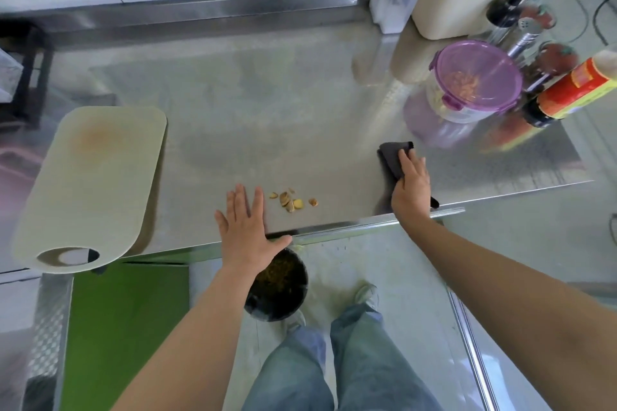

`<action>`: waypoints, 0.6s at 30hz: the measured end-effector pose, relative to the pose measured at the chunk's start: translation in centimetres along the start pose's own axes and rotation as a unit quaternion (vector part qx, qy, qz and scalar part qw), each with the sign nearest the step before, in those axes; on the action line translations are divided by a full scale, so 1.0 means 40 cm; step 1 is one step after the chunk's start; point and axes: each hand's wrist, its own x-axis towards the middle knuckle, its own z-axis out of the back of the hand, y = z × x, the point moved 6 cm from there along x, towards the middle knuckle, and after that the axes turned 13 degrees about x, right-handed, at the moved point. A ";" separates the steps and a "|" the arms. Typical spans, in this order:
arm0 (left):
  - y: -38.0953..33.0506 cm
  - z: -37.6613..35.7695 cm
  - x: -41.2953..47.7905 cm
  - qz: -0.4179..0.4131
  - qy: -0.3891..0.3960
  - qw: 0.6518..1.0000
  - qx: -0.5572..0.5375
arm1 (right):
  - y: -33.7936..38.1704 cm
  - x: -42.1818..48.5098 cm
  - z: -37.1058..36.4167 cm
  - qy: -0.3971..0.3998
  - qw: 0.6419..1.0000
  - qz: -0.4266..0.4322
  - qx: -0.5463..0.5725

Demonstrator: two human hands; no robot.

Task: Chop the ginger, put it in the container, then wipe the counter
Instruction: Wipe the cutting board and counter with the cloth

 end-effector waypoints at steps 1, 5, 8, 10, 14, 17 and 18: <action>0.003 -0.004 -0.001 -0.004 0.003 1.000 0.003 | -0.005 -0.023 -0.016 0.006 1.000 0.003 -0.010; 0.012 -0.009 -0.006 -0.027 0.014 0.999 0.025 | 0.051 -0.123 -0.140 0.076 0.995 0.065 -0.011; 0.017 -0.003 -0.005 -0.037 0.013 0.999 0.025 | 0.102 -0.175 -0.220 0.129 0.987 0.095 0.009; 0.021 -0.001 -0.008 -0.041 0.012 0.998 0.035 | 0.139 -0.204 -0.254 0.177 0.978 0.096 0.060; 0.028 -0.008 -0.018 -0.025 0.025 0.997 0.065 | 0.178 -0.187 -0.207 0.113 0.979 0.063 0.155; 0.035 -0.014 -0.020 -0.027 0.033 0.997 0.072 | 0.119 -0.142 -0.123 -0.030 0.993 0.000 0.113; 0.037 -0.015 -0.020 -0.030 0.036 0.996 0.073 | 0.093 -0.139 -0.113 -0.042 0.996 -0.026 0.081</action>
